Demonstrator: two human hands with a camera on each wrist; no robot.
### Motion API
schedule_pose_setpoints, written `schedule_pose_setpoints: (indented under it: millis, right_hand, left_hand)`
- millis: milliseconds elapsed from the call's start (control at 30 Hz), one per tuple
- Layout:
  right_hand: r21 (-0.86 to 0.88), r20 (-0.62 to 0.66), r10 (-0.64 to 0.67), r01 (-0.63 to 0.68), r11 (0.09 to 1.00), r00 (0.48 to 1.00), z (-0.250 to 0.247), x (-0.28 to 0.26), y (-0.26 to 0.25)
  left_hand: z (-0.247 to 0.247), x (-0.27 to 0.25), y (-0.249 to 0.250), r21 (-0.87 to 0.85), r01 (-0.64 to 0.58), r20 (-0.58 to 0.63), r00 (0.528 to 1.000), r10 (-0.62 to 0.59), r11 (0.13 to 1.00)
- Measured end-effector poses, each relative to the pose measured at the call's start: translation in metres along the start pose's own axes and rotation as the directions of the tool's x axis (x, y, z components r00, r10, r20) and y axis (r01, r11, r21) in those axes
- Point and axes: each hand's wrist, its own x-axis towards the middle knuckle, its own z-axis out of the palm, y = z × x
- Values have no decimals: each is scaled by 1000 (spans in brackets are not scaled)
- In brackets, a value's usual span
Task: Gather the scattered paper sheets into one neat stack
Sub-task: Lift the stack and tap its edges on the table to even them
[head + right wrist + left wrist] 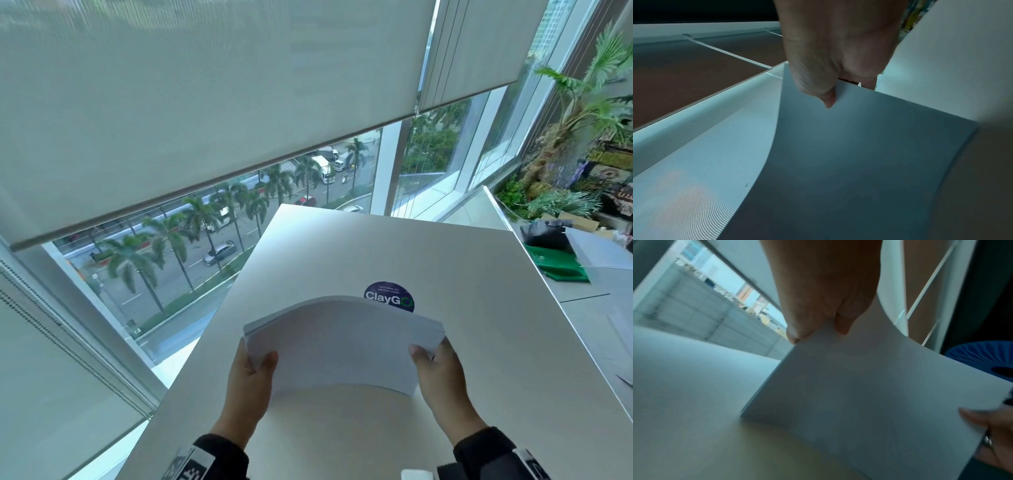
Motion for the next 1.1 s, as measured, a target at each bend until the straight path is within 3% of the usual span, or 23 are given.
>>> schedule_pose_setpoints:
  millis: [167,467,600,833,1100]
  right_hand:
    - [-54,87,84,-79,995,993,0,-1,24]
    - [-263,246,256,-190,946,935,5,-4,65]
    - [-367,244,293,-191,910,925,7,5,77]
    - [-352,173,272,-199,915,946,-5,14,90]
    - [-245,97,455,-421,873,885,-18,57,77]
  left_hand:
    - [-6,1,-15,43,74,57,995,-76,996]
    - [-9,-6,-55,285,201,110,964,-241,937]
    - [-9,-7,-66,330,219,96,960,-264,918]
    - [1,3,-57,258,226,129,956,-265,939]
    - [49,56,-37,461,133,197,949,-247,878]
